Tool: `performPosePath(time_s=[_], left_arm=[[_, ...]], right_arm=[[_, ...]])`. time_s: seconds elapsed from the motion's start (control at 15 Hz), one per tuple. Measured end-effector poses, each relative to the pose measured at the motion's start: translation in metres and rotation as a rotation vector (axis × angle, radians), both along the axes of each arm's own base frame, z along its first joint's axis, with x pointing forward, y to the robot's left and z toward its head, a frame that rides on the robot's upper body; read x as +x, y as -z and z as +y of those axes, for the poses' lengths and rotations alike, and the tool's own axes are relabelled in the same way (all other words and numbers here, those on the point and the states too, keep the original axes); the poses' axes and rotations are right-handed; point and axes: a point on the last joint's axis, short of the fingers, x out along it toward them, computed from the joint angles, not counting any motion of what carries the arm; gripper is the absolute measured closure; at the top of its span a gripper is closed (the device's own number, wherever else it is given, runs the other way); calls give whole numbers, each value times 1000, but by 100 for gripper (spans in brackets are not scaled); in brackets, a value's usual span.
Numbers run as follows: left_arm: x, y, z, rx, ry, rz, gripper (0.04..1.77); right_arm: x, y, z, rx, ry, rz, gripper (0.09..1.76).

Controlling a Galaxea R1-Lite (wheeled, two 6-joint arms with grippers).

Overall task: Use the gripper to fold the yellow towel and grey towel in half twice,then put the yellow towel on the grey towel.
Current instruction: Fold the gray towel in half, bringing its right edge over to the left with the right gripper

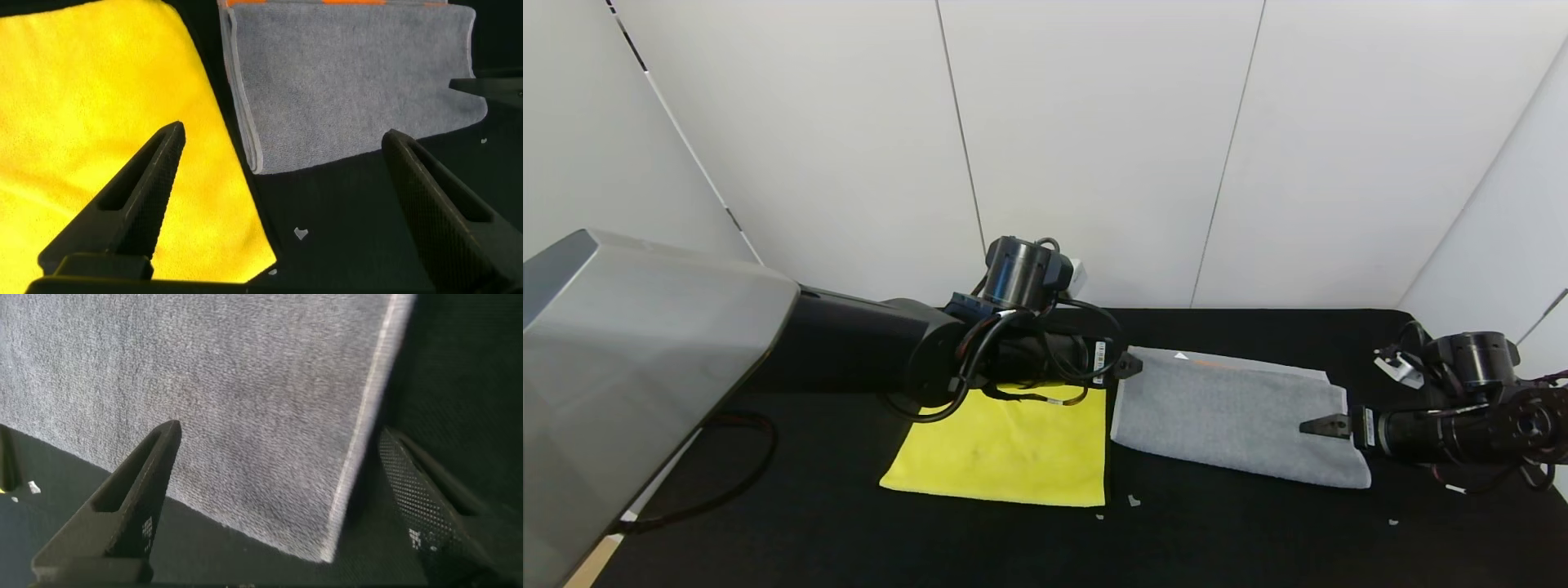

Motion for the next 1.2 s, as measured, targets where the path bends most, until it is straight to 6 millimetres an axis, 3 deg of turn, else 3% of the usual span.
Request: performPosePath(time_s=[0.67, 0.93, 1.13, 1.2], left_arm=[[0, 0, 0, 0, -1, 0, 9], [0, 0, 0, -1, 0, -1, 9], [0, 0, 0, -1, -1, -2, 9], [1, 0, 0, -1, -1, -2, 9]], right_arm=[[5, 6, 5, -1, -19, 3, 19], [5, 8, 6, 1, -22, 11, 78], [6, 8, 6, 1, -21, 11, 110], [6, 8, 6, 1, -21, 11, 158]])
